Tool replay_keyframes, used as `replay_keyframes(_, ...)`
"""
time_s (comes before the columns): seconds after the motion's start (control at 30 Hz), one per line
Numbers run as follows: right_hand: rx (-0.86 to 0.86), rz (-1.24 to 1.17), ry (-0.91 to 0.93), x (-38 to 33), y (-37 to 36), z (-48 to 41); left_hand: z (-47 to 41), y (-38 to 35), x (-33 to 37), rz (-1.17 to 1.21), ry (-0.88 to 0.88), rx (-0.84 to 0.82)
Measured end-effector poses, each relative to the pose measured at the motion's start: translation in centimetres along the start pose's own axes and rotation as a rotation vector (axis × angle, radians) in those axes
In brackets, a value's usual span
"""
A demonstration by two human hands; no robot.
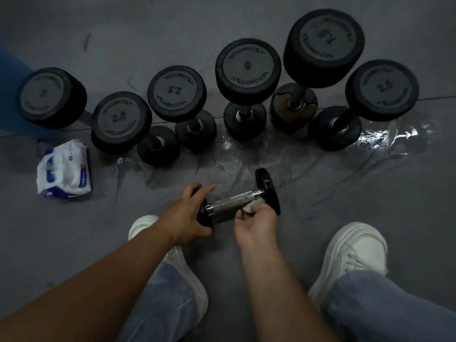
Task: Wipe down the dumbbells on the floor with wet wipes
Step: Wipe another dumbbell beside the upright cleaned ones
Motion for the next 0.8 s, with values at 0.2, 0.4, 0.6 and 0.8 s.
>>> replay_keyframes(0.2, -0.002, 0.171, 0.321, 0.4, 0.4, 0.2, 0.0, 0.1, 0.1, 0.003, -0.007, 0.001)
replay_keyframes(0.4, 0.177, 0.216, 0.355, -0.9, -0.8, -0.8, 0.1, 0.0, 0.2, 0.012, 0.008, -0.008)
replay_keyframes(0.6, 0.207, 0.263, 0.369, -0.6, 0.3, -0.7, 0.2, -0.2, 0.1, 0.003, -0.002, -0.006)
replay_keyframes(0.8, 0.113, 0.187, 0.105, -0.6, -2.4, -0.9, 0.2, -0.1, 0.0, 0.003, 0.005, -0.014)
Point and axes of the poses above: each hand's wrist, its own z-axis away from the middle knuckle, its own y-axis out of the back of the hand, x = y × z, the point moved 7 cm from there along -z, towards the middle knuckle, and after that the axes turned 11 degrees about x, right-handed, at the moved point
